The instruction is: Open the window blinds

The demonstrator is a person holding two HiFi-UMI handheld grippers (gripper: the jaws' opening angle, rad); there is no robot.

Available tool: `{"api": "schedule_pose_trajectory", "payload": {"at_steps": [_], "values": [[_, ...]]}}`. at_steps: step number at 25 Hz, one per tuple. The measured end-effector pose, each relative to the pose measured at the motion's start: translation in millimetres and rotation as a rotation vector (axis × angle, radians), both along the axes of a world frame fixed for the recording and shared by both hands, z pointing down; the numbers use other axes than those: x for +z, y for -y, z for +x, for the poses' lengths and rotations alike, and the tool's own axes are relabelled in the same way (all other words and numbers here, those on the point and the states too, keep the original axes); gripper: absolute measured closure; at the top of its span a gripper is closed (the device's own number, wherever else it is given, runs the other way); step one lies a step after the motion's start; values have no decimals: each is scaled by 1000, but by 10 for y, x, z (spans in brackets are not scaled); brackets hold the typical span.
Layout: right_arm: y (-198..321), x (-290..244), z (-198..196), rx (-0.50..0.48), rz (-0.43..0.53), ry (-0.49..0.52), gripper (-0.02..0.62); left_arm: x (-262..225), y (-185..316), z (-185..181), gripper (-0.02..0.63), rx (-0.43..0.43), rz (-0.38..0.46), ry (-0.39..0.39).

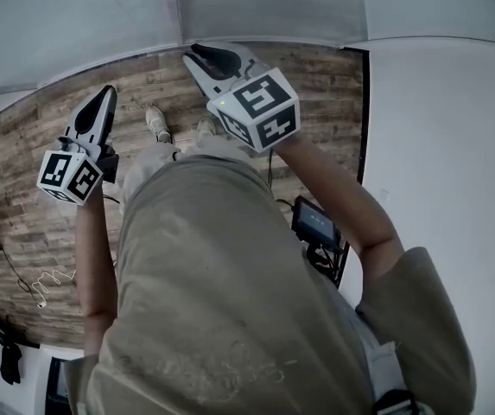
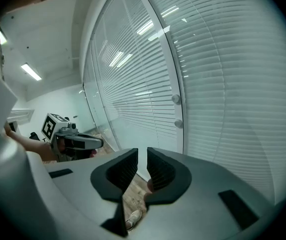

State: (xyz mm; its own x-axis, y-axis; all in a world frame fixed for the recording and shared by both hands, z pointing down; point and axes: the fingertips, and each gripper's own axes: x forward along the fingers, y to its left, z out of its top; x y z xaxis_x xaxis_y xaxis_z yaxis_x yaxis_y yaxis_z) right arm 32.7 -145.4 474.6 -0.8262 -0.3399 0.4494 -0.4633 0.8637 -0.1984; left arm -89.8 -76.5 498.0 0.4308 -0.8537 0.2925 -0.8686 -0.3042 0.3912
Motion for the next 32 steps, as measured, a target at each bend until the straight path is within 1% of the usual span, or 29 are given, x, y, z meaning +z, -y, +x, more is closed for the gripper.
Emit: {"api": "schedule_pose_trajectory", "payload": {"at_steps": [3, 6, 9, 12, 14, 17, 19, 25, 28, 32], "values": [[31, -22, 23, 2, 13, 7, 551, 29, 30, 37, 592, 1, -3, -3], [76, 9, 19, 46, 16, 20, 551, 120, 53, -44, 592, 5, -27, -11], [149, 55, -142, 106, 12, 26, 551, 133, 103, -360, 592, -14, -27, -27], [113, 40, -282, 170, -8, 15, 551, 55, 84, -657, 592, -30, -22, -44], [105, -1, -359, 189, 0, 14, 551, -18, 89, -804, 591, -50, 0, -58], [111, -4, -446, 209, -2, 22, 551, -47, 97, -932, 591, -65, 19, -73], [196, -4, -519, 230, -7, 32, 551, -51, 156, -994, 591, -49, 35, -76], [455, -76, -712, 320, 16, 61, 551, -122, 321, -1132, 589, 54, 96, -67], [555, -72, -792, 358, 26, 70, 551, -108, 424, -1239, 589, 77, 107, -77], [650, -123, -862, 402, 47, 87, 551, -149, 537, -1365, 589, 95, 131, -113]]}}
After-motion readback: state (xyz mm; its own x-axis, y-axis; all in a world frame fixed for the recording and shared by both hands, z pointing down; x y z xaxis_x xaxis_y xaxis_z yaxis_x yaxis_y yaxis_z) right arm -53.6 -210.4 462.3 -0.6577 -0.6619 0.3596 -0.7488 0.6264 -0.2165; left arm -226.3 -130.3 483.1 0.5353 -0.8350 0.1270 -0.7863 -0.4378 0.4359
